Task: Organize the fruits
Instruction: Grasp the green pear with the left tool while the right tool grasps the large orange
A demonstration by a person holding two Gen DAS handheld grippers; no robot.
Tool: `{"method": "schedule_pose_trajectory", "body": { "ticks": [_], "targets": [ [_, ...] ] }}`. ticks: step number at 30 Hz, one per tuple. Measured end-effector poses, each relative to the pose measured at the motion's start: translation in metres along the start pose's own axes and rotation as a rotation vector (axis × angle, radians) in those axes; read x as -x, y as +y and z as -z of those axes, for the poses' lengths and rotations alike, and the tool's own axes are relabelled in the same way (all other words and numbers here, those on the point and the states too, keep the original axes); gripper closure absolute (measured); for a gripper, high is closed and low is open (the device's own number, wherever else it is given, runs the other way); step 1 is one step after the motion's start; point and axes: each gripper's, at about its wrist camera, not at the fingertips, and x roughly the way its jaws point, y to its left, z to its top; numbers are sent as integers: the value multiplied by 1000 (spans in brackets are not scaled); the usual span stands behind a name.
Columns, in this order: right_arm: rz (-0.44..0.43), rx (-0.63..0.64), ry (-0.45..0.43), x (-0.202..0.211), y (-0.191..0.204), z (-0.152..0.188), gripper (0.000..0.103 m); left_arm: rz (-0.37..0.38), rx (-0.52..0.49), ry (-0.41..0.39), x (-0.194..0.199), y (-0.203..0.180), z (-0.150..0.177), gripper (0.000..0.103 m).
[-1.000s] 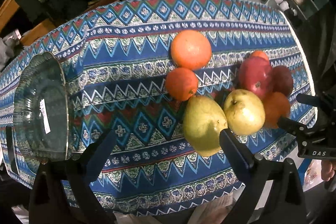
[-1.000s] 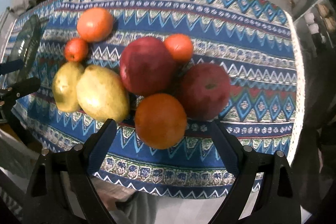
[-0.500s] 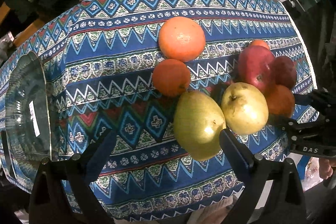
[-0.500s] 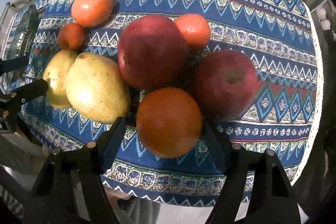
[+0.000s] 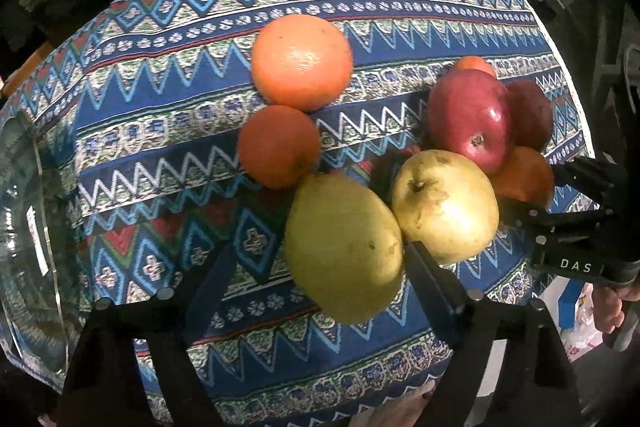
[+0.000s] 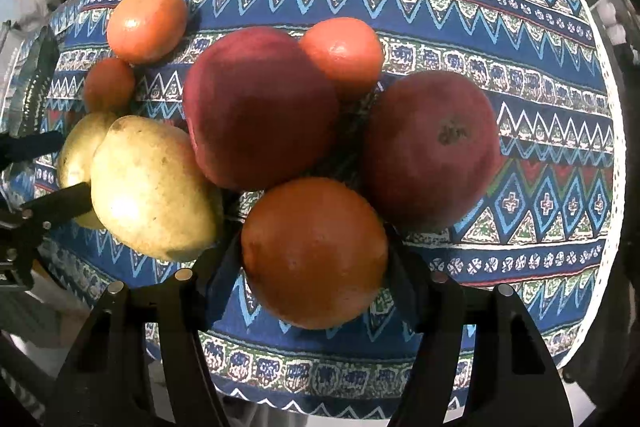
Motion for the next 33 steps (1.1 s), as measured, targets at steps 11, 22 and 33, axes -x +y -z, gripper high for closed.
{"method": "schedule_pose_trajectory", "body": {
  "ticks": [11, 22, 33],
  "targets": [
    [-11, -14, -26, 10, -2, 5, 37, 79, -44, -14, -1, -4, 7, 38],
    [-57, -18, -11, 15, 6, 23, 37, 19, -32, -34, 6, 9, 17, 37],
    [-73, -31, -52, 19, -4, 17, 36, -32, -121, -56, -6, -5, 6, 35]
  ]
}}
